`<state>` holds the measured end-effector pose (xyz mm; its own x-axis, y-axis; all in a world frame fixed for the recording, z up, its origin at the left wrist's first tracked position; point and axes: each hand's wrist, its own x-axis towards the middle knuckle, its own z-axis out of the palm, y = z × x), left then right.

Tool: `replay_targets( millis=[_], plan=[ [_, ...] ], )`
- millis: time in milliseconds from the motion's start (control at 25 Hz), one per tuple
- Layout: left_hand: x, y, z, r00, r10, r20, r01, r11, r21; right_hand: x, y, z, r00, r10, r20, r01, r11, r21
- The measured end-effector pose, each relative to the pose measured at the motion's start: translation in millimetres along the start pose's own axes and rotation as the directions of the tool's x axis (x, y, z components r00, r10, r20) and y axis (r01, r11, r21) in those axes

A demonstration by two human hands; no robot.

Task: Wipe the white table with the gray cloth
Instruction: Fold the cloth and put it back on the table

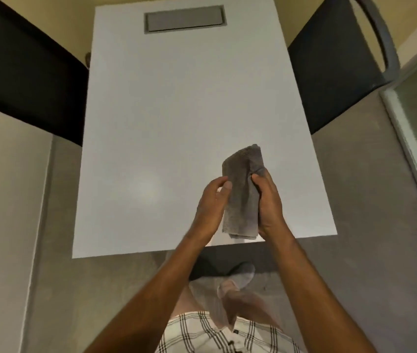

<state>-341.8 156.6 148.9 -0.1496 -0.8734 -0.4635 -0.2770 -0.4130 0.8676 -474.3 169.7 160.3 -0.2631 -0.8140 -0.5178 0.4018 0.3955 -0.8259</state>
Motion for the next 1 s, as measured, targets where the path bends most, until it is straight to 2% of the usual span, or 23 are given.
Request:
replay_targets(
  millis=[80, 160, 280, 440, 520, 600, 680, 720, 800, 880, 1000],
  plan=[
    [-8.5, 9.4, -36.9, 0.984, -0.118, 0.134, 0.148, 0.959, -0.242, -6.7, 3.7, 52.4, 0.997, 0.034, 0.065, -0.029, 0.997, -0.070],
    [-11.7, 6.2, -75.8, 0.985, -0.130, 0.114, 0.167, 0.892, -0.420, -13.3, 14.5, 101.0, 0.982, 0.040, 0.185, -0.009, 0.986, -0.166],
    [-10.0, -10.9, -151.4, 0.985, -0.168, 0.031, 0.159, 0.834, -0.528, -14.7, 40.0, 166.0, 0.960, -0.028, 0.279, 0.123, 0.936, -0.330],
    [3.7, -42.9, -251.8, 0.961, -0.271, 0.057, 0.239, 0.705, -0.668, -0.9, 74.3, 227.2, 0.969, -0.083, 0.232, 0.186, 0.865, -0.465],
    [13.7, -59.7, -292.7, 0.950, -0.304, 0.077, 0.262, 0.634, -0.728, 11.3, 89.8, 253.3, 0.981, -0.005, 0.192, 0.106, 0.847, -0.521],
    [25.2, -73.2, -327.3, 0.938, -0.326, 0.119, 0.291, 0.556, -0.778, 23.8, 101.4, 278.9, 0.973, 0.154, 0.170, -0.052, 0.869, -0.491],
    [39.0, -85.2, -359.1, 0.931, -0.330, 0.154, 0.314, 0.511, -0.800, 39.4, 112.2, 301.4, 0.928, 0.279, 0.248, -0.155, 0.892, -0.425],
    [46.9, -91.1, -372.7, 0.932, -0.327, 0.158, 0.315, 0.513, -0.799, 48.1, 118.8, 310.3, 0.912, 0.289, 0.291, -0.152, 0.897, -0.416],
    [66.1, -102.4, -396.1, 0.937, -0.325, 0.126, 0.298, 0.561, -0.772, 63.4, 130.7, 331.5, 0.934, 0.228, 0.276, -0.089, 0.895, -0.437],
    [90.3, -111.4, -414.2, 0.945, -0.325, 0.038, 0.261, 0.681, -0.684, 77.8, 139.4, 354.7, 0.968, 0.140, 0.210, -0.020, 0.872, -0.489],
    [129.0, -123.6, -433.4, 0.926, -0.346, -0.148, 0.262, 0.874, -0.409, 100.1, 150.9, 385.0, 0.979, 0.033, 0.201, 0.092, 0.807, -0.583]
  ],
)
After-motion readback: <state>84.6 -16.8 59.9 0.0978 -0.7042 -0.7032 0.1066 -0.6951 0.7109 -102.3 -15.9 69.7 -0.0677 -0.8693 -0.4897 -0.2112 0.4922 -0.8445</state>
